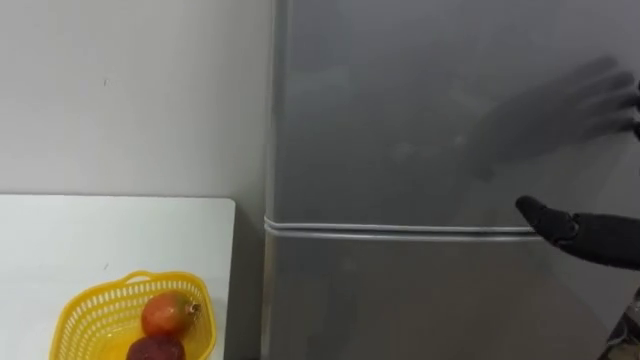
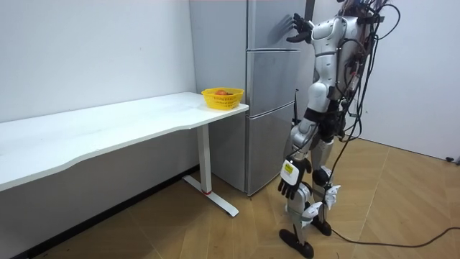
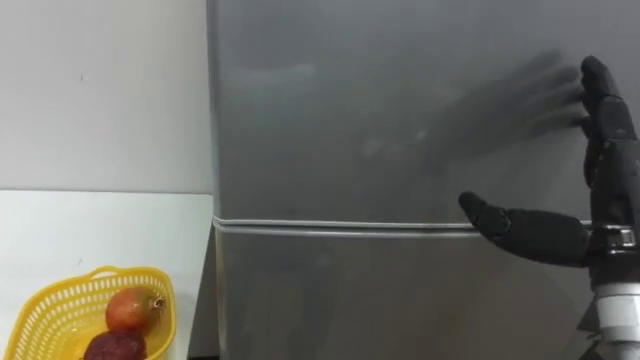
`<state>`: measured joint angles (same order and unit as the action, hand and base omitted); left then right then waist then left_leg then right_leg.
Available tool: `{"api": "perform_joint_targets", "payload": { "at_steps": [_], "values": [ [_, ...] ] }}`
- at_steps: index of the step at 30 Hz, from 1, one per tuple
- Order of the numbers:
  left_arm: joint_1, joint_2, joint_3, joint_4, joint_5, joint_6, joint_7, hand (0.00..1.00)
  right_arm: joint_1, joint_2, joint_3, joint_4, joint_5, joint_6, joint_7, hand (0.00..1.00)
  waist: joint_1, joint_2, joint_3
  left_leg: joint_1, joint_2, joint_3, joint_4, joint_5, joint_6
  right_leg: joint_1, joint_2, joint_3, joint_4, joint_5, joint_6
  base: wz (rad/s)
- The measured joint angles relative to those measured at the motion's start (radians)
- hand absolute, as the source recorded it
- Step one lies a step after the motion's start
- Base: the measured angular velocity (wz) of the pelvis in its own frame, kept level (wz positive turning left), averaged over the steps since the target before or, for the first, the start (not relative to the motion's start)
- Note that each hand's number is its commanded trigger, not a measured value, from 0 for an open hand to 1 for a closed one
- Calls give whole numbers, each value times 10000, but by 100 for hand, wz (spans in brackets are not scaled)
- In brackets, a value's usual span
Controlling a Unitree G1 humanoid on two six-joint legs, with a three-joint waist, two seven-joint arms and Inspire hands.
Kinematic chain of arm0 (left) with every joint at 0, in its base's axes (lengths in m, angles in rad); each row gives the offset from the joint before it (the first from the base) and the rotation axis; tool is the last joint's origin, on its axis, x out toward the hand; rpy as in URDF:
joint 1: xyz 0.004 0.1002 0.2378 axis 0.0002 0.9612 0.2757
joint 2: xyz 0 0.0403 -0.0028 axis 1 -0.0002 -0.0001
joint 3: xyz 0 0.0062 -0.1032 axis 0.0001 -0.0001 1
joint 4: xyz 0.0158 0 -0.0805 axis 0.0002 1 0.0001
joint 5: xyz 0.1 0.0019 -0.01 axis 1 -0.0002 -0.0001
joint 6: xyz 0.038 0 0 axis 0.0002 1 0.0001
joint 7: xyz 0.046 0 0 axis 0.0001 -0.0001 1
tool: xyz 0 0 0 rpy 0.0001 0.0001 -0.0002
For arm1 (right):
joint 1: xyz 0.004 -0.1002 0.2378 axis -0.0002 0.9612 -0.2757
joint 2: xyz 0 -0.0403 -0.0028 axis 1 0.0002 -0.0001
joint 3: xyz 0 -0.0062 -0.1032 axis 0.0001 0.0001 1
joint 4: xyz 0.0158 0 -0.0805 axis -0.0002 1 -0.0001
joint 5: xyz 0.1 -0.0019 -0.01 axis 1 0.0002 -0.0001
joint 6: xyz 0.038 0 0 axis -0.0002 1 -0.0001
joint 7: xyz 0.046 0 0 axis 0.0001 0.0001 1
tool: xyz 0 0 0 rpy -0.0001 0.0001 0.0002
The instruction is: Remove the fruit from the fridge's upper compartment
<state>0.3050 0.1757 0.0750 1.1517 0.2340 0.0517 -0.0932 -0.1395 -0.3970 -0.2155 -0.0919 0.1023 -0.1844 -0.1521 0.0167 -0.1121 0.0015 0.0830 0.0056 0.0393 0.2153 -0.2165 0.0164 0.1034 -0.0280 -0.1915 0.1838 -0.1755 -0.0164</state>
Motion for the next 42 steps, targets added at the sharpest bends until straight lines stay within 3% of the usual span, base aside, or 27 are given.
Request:
{"api": "perform_joint_targets", "payload": {
  "at_steps": [10,16,22,24,28,31,33,36,39,42],
  "values": [
    [12,24,43,-27,6,-30,-252,0,1,2,-44,-136,-307,87,13,0,-125,-44,-42,-5,7,3,6,18,-8,90,20,-3,-9,22,-13,0],
    [28,12,255,-21,1,-239,-13,0,30,3,-226,-401,-809,51,-625,0,-179,2,-61,6,1,9,-29,17,-8,0,18,-6,-40,22,-13,0],
    [201,2,816,-26,-5,-303,180,0,63,2,-1526,-469,-1009,51,-2073,0,-367,25,-98,-32,-14,-1,-102,17,-8,-27,17,-48,-155,20,-6,3],
    [219,-1,1160,-41,-5,-300,238,0,474,2,-2176,-465,-1012,31,-2746,0,-469,43,-102,-78,-11,4,-113,17,-8,-37,16,-35,-136,19,-4,0],
    [195,21,1195,-147,-25,-301,479,0,1238,46,-2703,-257,-506,7,-3619,0,-701,205,-106,-57,-8,117,-139,15,-6,-63,12,25,-146,20,-2,-7],
    [178,14,1205,-237,-28,-298,732,0,2296,114,-2898,805,540,8,-4128,0,-793,317,-128,-20,-8,179,-247,14,-4,-47,13,89,-150,13,9,-7],
    [146,3,1293,-283,-28,-175,861,0,2981,522,-2950,2035,1510,277,-4328,0,-939,403,-119,-9,-3,181,-287,12,-3,-47,19,144,-146,12,10,0],
    [132,-62,1430,-326,-22,-43,826,0,3485,1223,-3110,3508,2121,692,-4456,0,-950,513,-95,-8,22,332,-326,-11,21,-100,38,314,-111,12,11,-13],
    [174,-95,1557,-409,7,165,855,0,3910,1492,-2776,5497,2989,814,-4327,0,-947,721,-89,4,18,403,-323,-7,23,-139,43,427,-103,-3,33,-8],
    [181,-131,1559,-509,9,302,854,0,3930,1830,-2250,7953,3292,1100,-3880,0,-937,722,-88,-10,22,373,-280,-5,18,-111,13,392,-127,-36,48,6]
  ]
}}
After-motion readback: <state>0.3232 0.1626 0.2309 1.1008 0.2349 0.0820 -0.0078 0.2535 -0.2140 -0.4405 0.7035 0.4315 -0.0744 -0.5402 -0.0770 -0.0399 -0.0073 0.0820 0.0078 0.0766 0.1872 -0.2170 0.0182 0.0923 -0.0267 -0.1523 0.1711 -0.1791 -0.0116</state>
